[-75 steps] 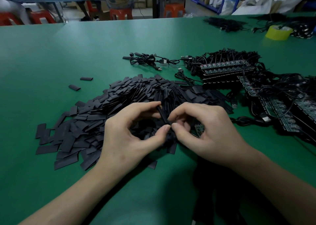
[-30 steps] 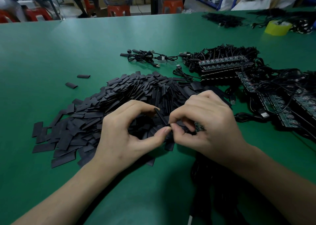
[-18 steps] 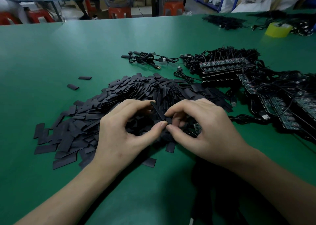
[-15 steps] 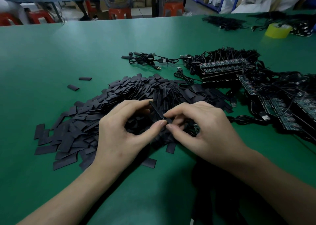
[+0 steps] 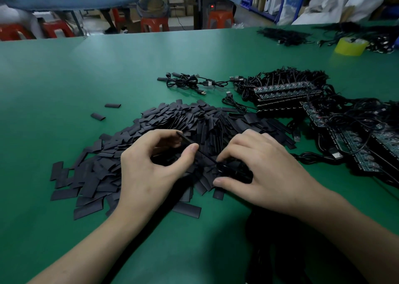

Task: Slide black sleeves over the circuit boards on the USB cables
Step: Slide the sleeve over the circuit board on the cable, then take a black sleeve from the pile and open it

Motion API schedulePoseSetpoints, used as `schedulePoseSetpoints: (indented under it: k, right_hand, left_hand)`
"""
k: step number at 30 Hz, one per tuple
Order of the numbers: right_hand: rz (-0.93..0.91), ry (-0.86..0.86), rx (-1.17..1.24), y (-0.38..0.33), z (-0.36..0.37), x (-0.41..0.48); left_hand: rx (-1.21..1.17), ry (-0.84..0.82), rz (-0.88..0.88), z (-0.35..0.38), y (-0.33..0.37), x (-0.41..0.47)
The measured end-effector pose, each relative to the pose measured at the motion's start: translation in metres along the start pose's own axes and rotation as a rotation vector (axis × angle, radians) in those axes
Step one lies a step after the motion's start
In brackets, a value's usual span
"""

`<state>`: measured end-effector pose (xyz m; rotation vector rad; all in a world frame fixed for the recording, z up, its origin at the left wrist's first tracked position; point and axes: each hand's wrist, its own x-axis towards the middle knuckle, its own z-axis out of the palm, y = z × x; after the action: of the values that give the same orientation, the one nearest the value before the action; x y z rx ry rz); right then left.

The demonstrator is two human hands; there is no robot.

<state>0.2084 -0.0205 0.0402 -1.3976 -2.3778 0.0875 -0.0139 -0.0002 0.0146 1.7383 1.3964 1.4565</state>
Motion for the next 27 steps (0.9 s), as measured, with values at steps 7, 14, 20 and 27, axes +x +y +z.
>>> schedulePoseSetpoints:
  k: [7,14,20,27]
  right_hand:
    - [0.06,0.164,0.092,0.001,0.001,0.001]
    - [0.277,0.255,0.457,0.025,-0.036,0.045]
    - [0.37,0.036,0.312,0.064,-0.032,0.176]
    - [0.415,-0.085,0.186,0.081,0.016,0.284]
  left_hand:
    - [0.012,-0.011,-0.006,-0.002,0.0,0.0]
    - [0.164,-0.093,0.137,0.002,-0.001,-0.002]
    - [0.231,-0.136,0.22,0.005,-0.005,-0.003]
    - [0.307,-0.204,0.276,0.006,-0.007,-0.003]
